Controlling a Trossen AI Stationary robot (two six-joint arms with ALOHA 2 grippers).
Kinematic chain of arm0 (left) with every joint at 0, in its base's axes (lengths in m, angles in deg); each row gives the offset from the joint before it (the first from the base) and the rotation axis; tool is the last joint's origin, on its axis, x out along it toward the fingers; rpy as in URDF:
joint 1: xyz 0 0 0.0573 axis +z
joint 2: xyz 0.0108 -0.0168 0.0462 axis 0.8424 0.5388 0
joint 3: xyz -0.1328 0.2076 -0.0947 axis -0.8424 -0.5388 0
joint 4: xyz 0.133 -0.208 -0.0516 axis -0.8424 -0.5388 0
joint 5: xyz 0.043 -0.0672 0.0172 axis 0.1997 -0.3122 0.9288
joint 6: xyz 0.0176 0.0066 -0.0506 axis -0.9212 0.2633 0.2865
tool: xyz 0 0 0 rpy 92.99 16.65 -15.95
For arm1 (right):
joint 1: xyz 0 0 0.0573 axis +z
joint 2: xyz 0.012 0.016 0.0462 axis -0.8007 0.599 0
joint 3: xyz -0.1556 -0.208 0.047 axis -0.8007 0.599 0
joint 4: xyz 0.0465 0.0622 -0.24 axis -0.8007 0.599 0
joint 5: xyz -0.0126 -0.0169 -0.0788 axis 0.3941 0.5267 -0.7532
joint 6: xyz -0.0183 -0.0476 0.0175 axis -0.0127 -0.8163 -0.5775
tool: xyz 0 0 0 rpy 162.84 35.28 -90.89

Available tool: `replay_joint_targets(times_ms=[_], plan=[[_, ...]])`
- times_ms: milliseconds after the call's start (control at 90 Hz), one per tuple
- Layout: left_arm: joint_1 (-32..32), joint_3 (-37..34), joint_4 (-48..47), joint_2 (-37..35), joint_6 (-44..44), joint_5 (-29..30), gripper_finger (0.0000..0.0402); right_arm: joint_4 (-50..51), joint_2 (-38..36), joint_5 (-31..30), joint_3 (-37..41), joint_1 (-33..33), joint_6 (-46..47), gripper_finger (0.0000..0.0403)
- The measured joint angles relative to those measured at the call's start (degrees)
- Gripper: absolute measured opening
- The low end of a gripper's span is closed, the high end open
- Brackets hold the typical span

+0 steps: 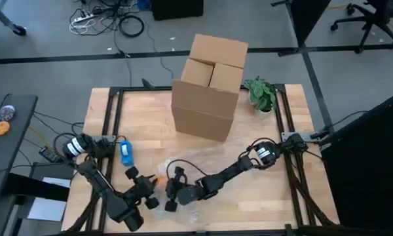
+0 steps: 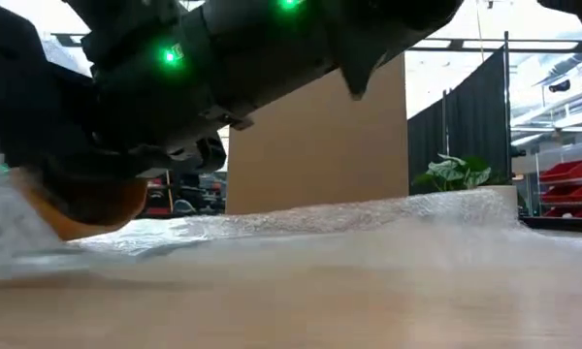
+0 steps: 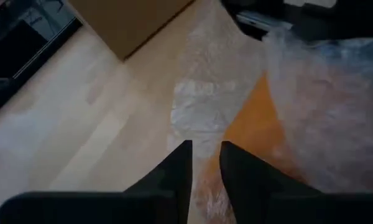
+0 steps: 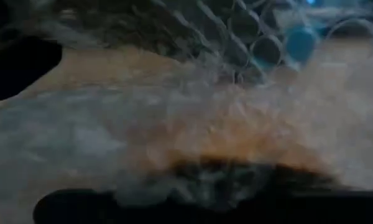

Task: Wrap mug
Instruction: Wrap the orange mug using the transparent bubble wrap

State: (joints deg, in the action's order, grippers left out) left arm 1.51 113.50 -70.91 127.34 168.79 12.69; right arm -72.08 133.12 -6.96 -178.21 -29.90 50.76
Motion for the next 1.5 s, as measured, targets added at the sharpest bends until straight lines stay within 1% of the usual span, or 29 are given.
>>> replay_joint_targets(times_ms=[78, 289, 500, 789, 867, 933, 989, 1056, 1111, 1156, 1189, 1244, 1311, 1422, 1500], plan=[[0.0, 0.0, -0.1, 0.0, 0.0, -0.1, 0.0071, 0.4, 0.0, 1.2, 0.0, 0.4, 0.2, 0.0000], [0.0, 0.1, -1.1, 0.2, 0.0, -0.5, 0.0071, 1.3, 0.0, 5.8, 0.0, 3.0, 5.8, 0.0000], [0.3, 0.1, -1.1, 0.2, 0.0, -0.3, 0.0071, 7.6, -0.5, 6.4, 0.0, 4.9, 10.2, 0.0000], [0.3, 0.1, -1.4, 0.2, 0.0, -0.3, 0.0071, 17.3, -4.8, 6.6, 0.0, 9.0, 12.9, 0.0000], [0.3, 0.1, -1.3, 0.2, 0.0, -0.3, 0.0071, 19.1, -7.6, 4.7, 0.0, 10.3, 11.7, 0.0000], [0.3, 0.1, -1.3, 0.2, 0.0, -0.3, 0.0071, 19.3, -10.1, 0.3, 0.0, 11.6, 8.7, 0.0000], [0.3, 0.0, -1.2, 0.2, 0.0, -0.2, 0.0071, 18.4, -11.8, -4.3, 0.0, 12.5, 4.2, 0.0000], [0.3, 0.0, -1.1, 0.2, 0.0, -0.2, 0.0071, 14.9, -13.0, -9.3, 0.0, 12.8, -2.8, 0.0000], [0.3, 0.0, -1.0, 0.1, -0.2, 0.2, 0.0071, 10.7, -13.4, -10.7, -0.1, 12.1, -8.3, 0.0000], [0.3, 0.0, -0.8, 0.1, -1.0, 0.2, 0.0071, 8.4, -13.4, -9.3, -0.1, 10.9, -11.1, 0.0000], [0.3, 0.0, -0.4, 0.1, -1.6, 0.3, 0.0071, 8.0, -13.1, -6.2, -0.1, 9.7, -11.4, 0.0000], [0.4, 0.0, 0.5, 0.1, -2.9, 0.5, 0.0071, 7.4, -11.9, -1.6, -0.2, 7.7, -9.4, 0.0000], [0.4, 0.0, 0.4, 0.1, -3.2, 0.5, 0.0071, 9.7, -9.8, 1.5, -0.2, 5.6, -5.6, 0.0000], [0.4, 0.0, 0.5, 0.1, -3.2, 0.5, 0.0071, 12.6, -8.1, 4.8, 0.0, 4.0, -1.0, 0.0000], [0.3, 0.0, 0.4, 0.1, -3.2, 0.1, 0.0071, 14.9, -8.3, 4.4, -0.2, 4.9, 0.0, 0.0000]])
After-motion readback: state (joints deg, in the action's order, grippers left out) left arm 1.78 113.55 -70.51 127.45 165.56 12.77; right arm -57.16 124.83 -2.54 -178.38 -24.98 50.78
